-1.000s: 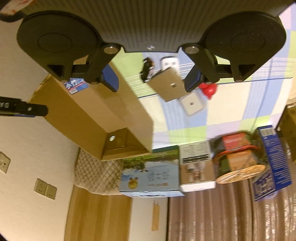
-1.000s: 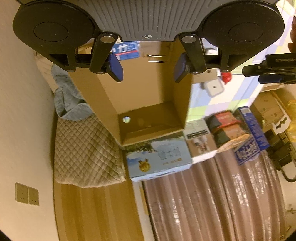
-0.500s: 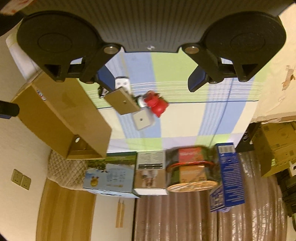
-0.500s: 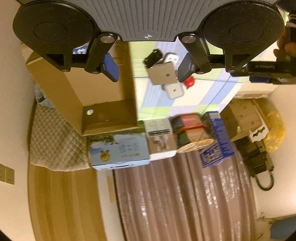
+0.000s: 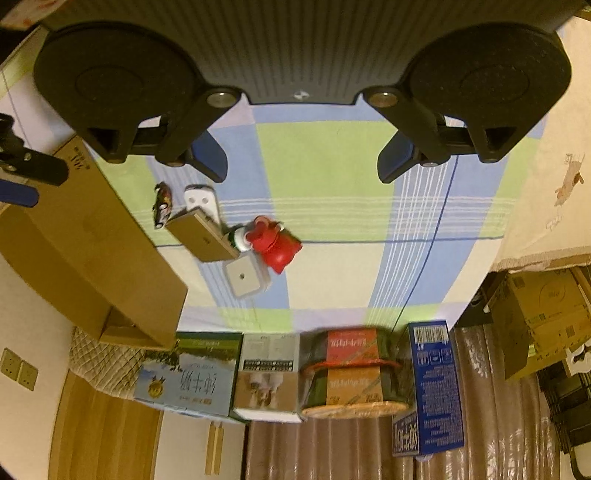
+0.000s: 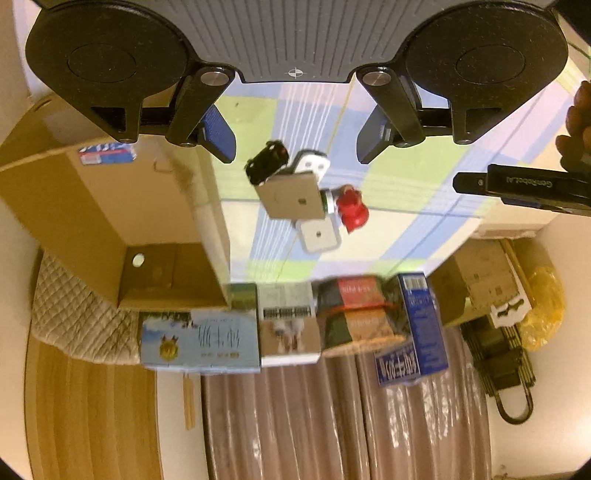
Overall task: Organize rigid objects
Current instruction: 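Reach the right tool to the toy car while the left tool approaches the white remote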
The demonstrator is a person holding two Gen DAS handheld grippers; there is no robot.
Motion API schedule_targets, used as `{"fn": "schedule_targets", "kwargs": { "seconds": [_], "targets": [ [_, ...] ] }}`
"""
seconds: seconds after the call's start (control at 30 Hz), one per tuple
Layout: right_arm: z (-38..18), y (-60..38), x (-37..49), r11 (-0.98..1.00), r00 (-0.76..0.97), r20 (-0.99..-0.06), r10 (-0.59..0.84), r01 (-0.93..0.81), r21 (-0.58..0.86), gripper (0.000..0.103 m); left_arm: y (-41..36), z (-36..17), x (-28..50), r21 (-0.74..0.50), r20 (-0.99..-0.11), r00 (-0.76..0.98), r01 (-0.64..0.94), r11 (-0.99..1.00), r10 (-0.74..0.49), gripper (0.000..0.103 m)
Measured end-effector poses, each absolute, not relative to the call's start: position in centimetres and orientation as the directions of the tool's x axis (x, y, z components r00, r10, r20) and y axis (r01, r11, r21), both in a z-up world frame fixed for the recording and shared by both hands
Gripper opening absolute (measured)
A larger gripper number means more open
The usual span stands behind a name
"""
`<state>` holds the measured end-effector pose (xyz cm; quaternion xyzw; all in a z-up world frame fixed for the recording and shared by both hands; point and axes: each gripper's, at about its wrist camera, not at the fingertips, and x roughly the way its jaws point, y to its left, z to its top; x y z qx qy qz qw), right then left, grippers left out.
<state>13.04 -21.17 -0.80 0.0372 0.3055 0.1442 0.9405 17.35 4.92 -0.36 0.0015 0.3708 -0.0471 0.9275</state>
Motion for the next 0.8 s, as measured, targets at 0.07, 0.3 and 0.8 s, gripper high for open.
{"fn": "schedule_targets", "kwargs": {
  "seconds": [0.07,0.3,0.8],
  "targets": [
    [-1.8,-20.9,13.7,0.955,0.766,-0.571,0.296,-0.246,0.164,0.069,5.1,-1.3,17.9,-0.040,-0.695,0.713,0.087,0.995,-0.090,0.086],
    [-5.3,-19.1,16.9,0.963,0.760,-0.597,0.256,-0.254,0.090,0.069,4.9,-4.2,20.6,-0.038,-0.714,0.694,0.099,0.994,-0.096,0.086],
    [-10.8,-17.8,23.9,0.968,0.749,-0.634,0.194,-0.249,0.001,0.053,3.7,-7.0,26.1,-0.036,-0.733,0.665,0.172,0.984,-0.143,0.086]
  ]
}}
